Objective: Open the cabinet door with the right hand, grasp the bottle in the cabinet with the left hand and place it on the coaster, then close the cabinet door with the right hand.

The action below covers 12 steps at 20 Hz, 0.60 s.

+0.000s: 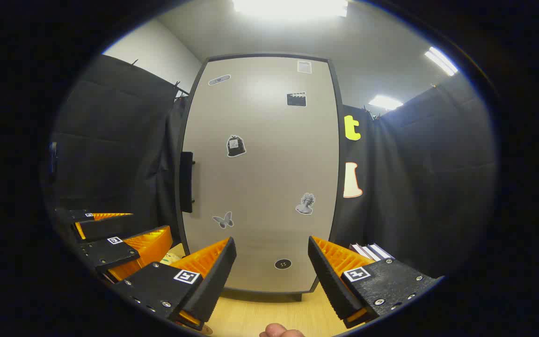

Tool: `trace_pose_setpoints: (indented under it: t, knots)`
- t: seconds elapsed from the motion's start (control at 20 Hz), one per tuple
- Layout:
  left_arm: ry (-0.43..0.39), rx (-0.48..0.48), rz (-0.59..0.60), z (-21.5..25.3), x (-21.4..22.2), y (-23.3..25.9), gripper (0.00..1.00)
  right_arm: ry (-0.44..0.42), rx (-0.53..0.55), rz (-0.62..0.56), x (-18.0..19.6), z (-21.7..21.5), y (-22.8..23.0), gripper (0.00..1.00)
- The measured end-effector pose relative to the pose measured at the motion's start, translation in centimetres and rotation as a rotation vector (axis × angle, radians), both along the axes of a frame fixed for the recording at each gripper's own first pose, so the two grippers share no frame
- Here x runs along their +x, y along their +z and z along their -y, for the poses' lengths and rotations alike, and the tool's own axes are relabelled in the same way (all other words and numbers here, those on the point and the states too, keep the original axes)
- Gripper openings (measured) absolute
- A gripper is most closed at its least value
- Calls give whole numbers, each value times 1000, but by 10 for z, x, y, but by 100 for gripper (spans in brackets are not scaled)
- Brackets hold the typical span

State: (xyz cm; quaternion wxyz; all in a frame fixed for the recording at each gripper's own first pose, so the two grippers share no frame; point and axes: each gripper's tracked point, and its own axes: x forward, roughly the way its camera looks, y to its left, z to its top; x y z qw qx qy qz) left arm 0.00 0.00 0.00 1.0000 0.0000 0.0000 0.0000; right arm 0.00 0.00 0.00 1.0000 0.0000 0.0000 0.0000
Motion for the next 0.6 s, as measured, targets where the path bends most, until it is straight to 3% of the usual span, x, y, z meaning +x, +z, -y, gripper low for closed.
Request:
trace_pose_setpoints:
  t: [0.6]
  knots:
    - [-23,-30,-11,3,18,-6,84,-33,-12,-3,6,-1,1,95]
